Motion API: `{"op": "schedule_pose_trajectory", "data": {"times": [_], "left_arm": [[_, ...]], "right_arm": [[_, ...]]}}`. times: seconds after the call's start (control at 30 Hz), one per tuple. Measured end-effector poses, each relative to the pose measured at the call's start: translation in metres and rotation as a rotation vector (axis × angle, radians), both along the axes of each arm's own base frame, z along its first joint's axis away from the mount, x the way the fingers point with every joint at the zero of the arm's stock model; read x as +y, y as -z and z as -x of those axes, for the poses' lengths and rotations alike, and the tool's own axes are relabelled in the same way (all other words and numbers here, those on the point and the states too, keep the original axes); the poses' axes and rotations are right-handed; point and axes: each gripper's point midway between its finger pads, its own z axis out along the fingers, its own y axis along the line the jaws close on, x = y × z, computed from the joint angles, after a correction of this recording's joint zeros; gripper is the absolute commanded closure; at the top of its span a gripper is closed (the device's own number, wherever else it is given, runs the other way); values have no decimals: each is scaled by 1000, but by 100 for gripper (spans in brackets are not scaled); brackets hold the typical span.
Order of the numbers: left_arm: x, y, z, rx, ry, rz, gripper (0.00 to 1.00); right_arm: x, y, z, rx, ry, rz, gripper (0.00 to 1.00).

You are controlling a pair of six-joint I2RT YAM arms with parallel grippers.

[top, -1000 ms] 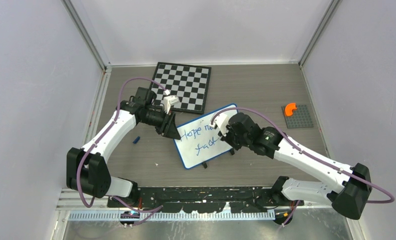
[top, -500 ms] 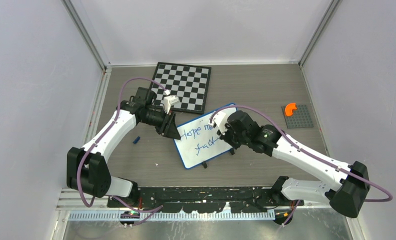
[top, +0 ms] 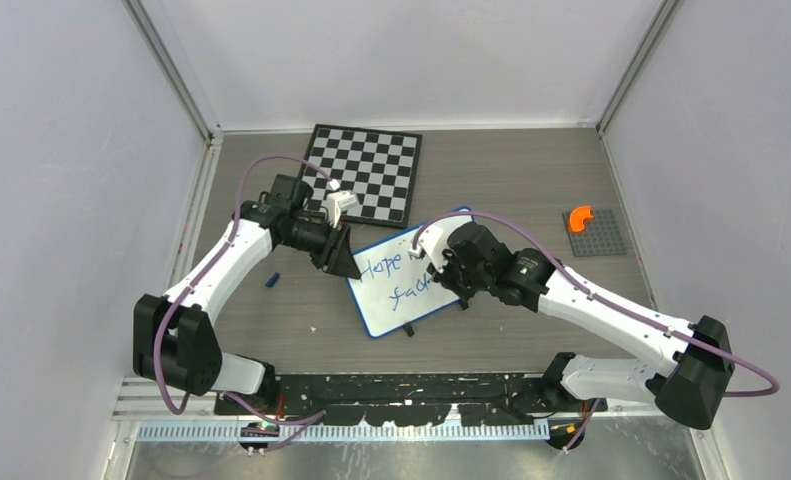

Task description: Write a sentence on the whiteboard

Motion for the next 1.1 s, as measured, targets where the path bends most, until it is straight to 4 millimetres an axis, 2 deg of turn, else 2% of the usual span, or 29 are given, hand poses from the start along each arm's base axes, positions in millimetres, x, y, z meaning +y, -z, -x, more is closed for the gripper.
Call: {"op": "schedule_pose_trajectory", "data": {"times": [0.27,0.5,0.7,1.0,1.1], "left_arm": [[0,0,0,0,0,0,69],[0,0,0,0,0,0,69],[0,0,0,0,0,0,69],[-1,-1,1,3,3,6,69],[-1,-1,1,3,3,6,69]], "right_arm": [[-1,4,2,5,-3,6,100],[-12,10,5,2,12,36,100],[-19,3,0,-33,41,40,100],[-26,-15,6,-55,41,2,100],[-28,-15,5,-62,50,7,100]]}}
